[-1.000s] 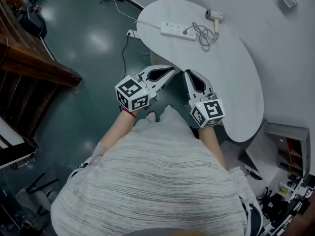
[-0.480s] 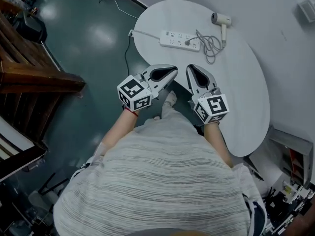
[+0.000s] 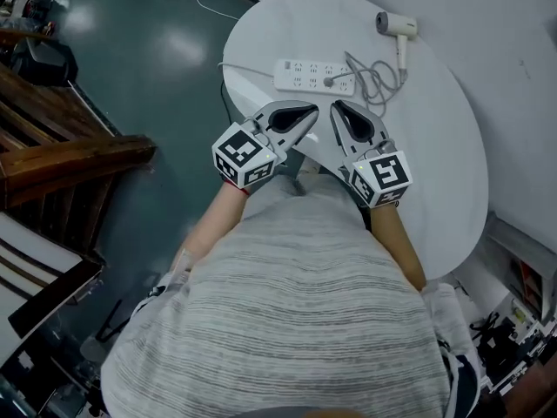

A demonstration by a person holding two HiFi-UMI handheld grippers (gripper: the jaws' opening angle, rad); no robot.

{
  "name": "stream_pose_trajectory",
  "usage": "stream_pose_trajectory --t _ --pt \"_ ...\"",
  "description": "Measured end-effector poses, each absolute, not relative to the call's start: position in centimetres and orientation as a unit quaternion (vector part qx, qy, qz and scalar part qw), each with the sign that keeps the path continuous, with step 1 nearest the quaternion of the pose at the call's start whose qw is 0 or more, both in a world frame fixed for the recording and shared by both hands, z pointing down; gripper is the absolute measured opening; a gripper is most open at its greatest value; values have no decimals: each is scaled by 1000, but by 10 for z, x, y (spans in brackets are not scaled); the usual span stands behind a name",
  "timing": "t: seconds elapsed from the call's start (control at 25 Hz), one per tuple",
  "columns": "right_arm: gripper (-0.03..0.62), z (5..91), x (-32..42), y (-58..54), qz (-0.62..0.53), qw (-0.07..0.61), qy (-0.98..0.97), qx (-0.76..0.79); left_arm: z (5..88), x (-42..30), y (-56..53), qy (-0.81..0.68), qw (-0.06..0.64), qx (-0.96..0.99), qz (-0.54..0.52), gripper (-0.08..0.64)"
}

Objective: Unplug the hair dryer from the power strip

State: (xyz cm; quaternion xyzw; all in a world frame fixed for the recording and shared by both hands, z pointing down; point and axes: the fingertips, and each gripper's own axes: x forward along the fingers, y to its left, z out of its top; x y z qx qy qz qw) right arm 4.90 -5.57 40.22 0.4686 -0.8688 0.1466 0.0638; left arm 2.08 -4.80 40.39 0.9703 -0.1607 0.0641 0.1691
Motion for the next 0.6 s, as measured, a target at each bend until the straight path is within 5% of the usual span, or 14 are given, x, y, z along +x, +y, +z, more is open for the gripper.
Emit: stream_pose_trajectory --t 0.6 --pt "28 441 55 -91 187 91 -830 517 436 36 -90 -81 139 977 142 8"
